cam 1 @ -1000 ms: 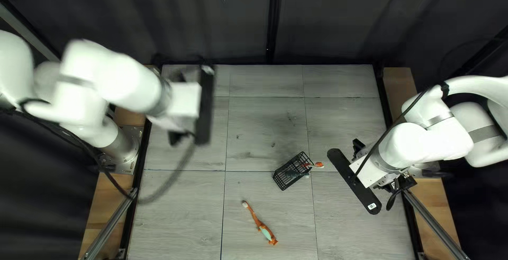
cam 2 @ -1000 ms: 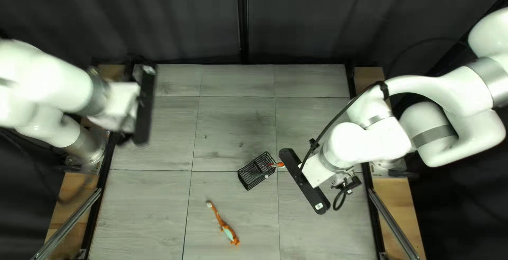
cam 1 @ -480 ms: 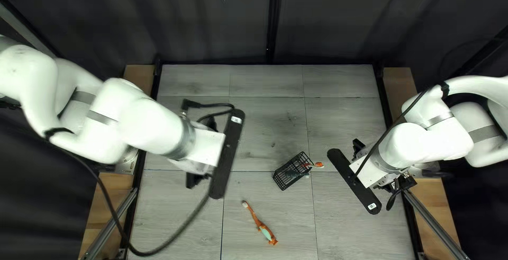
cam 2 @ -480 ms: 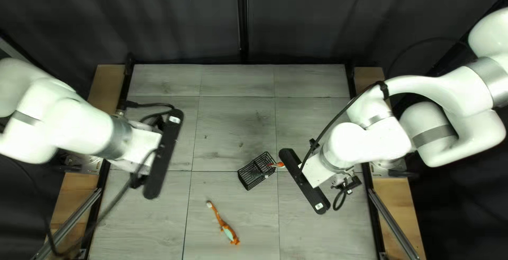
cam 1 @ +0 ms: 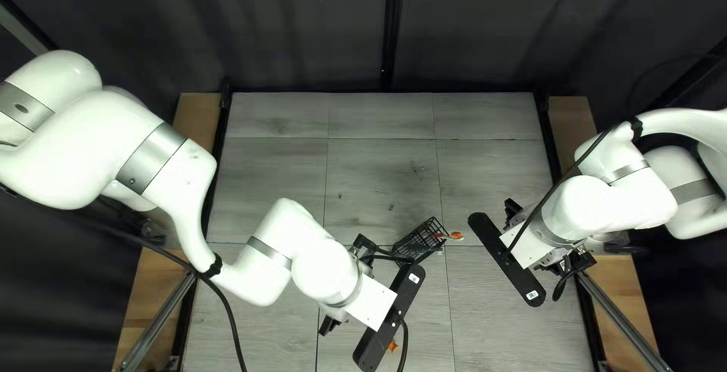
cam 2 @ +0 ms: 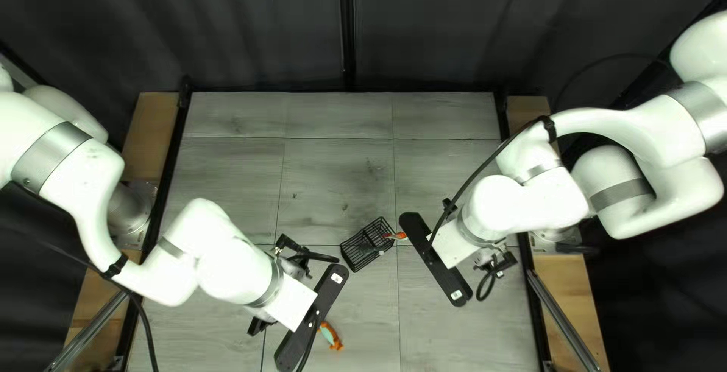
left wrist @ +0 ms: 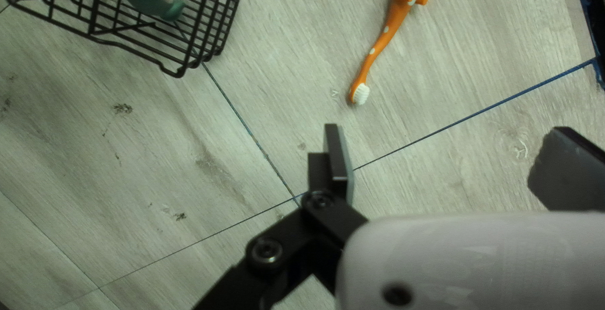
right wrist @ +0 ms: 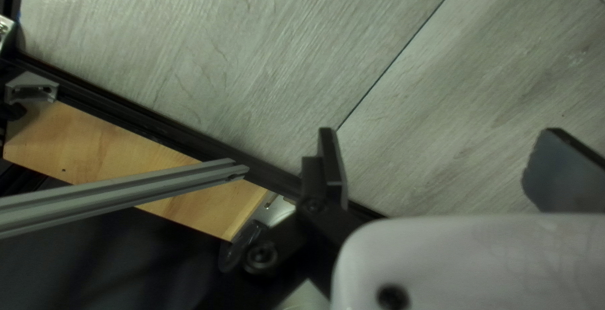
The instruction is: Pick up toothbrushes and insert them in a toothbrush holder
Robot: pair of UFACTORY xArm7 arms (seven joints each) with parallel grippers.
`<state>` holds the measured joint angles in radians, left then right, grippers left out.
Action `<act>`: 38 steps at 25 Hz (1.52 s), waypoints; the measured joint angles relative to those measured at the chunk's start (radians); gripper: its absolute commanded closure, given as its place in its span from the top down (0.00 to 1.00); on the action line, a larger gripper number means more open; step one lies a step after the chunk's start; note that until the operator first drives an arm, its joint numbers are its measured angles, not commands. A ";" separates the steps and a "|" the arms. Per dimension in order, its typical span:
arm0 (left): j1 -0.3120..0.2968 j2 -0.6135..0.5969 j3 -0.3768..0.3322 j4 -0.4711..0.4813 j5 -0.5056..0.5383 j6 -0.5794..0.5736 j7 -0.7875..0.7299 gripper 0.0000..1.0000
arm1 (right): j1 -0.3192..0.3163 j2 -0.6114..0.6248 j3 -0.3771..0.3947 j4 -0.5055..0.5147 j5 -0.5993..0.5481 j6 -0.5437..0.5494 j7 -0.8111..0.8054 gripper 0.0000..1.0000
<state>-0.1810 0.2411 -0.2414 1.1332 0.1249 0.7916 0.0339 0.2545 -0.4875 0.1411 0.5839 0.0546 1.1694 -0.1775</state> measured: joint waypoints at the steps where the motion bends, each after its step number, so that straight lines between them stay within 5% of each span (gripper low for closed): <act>1: -0.006 0.049 -0.001 0.016 0.011 -0.035 0.015 1.00 | 0.000 0.000 0.000 0.000 0.000 0.000 0.000 1.00; 13: -0.099 0.130 0.024 0.022 0.149 -0.183 -0.073 1.00 | 0.000 0.000 0.000 0.000 0.000 0.000 0.000 1.00; 22: -0.177 0.264 0.104 0.131 0.259 -0.233 -0.194 1.00 | 0.000 0.000 0.000 0.000 0.000 0.000 0.000 1.00; 34: -0.166 0.358 0.123 0.168 0.285 -0.282 -0.174 1.00 | 0.000 0.000 0.000 0.000 0.000 0.000 0.000 1.00; 36: -0.150 0.372 0.113 0.177 0.273 -0.286 -0.155 0.87 | 0.000 0.000 0.000 0.000 0.000 0.000 0.000 1.00; 38: -0.133 0.381 0.101 0.180 0.261 -0.296 -0.138 0.07 | 0.000 0.000 0.000 0.000 0.000 0.000 0.000 1.00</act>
<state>-0.3142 0.6220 -0.1399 1.3131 0.3855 0.4960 -0.1037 0.2545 -0.4875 0.1411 0.5839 0.0546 1.1694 -0.1775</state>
